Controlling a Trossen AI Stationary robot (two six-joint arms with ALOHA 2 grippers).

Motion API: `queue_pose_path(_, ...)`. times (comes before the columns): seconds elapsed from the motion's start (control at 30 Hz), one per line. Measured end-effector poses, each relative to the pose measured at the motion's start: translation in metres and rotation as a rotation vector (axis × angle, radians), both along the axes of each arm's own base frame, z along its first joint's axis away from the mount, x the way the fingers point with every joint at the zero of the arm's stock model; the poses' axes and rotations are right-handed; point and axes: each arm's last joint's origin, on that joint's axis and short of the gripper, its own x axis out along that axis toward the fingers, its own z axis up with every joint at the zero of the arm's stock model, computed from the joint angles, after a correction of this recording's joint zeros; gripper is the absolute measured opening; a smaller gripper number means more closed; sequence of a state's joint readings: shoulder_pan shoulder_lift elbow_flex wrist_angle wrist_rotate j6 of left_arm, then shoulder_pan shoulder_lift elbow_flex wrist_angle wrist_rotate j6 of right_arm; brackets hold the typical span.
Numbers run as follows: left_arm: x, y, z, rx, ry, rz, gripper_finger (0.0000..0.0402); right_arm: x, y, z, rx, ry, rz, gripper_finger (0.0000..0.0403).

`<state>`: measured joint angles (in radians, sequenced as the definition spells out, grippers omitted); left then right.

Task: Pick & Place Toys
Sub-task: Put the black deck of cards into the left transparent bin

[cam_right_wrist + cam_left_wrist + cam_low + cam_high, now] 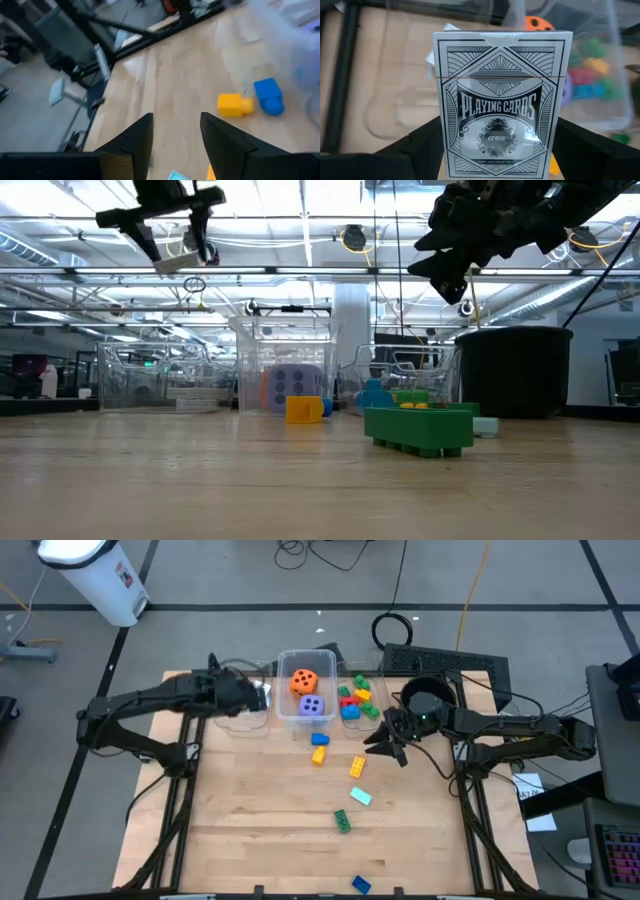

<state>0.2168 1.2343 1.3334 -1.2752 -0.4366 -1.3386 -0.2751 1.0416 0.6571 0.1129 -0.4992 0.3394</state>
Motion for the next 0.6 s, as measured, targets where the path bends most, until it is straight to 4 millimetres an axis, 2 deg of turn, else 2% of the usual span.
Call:
queue_pose_path(0.17, -0.010, 0.035, -0.001, -0.010, 0.074, -0.028, 0.0307, 0.001, -0.003, 0.001, -0.036, -0.009, -0.096, 0.0155)
queue_pose_path(0.43, -0.031, 0.087, 0.001, 0.020, 0.090, -0.066, 0.0303, 0.001, -0.006, 0.001, -0.036, 0.007, -0.218, 0.0155)
queue_pose_path(0.6, -0.031, 0.118, -0.011, -0.013, 0.109, -0.119, 0.0307, 0.001, -0.008, 0.001, -0.019, 0.016, -0.292, 0.0155)
